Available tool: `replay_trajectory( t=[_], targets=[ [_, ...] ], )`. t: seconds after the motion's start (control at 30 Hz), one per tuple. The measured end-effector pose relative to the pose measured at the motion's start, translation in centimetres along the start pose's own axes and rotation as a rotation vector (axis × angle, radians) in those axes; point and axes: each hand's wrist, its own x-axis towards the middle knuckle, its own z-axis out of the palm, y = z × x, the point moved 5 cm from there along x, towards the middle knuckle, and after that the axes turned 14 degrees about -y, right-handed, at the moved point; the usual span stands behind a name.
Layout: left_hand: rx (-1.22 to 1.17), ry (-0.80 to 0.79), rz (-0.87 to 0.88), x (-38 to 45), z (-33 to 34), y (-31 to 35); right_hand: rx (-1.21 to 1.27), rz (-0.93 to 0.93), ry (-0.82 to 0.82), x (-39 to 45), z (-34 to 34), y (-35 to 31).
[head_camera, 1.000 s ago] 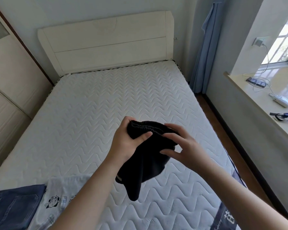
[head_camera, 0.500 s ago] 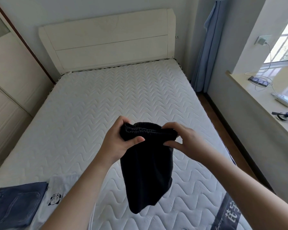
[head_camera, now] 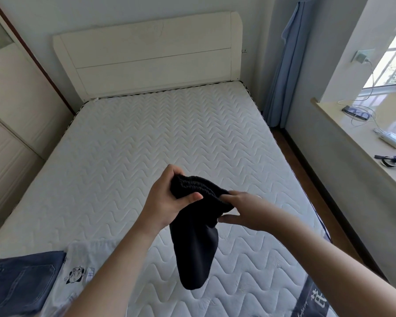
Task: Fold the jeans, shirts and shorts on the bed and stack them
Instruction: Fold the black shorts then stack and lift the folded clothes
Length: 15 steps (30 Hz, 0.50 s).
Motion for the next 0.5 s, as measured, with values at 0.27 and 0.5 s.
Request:
replay_trajectory(
  t=[0.27,0.5],
  targets=[
    [0.162,-0.092,-0.026,-0.6,-0.8,-1.7,-0.151,-0.016,0.14,-0.5,-0.8,0.2],
    [0.09,-0.05,-0.003,-1.2,-0.5,-2.2,0.025,-0.122,0.136,-1.3,0.8,-0.9]
  ],
)
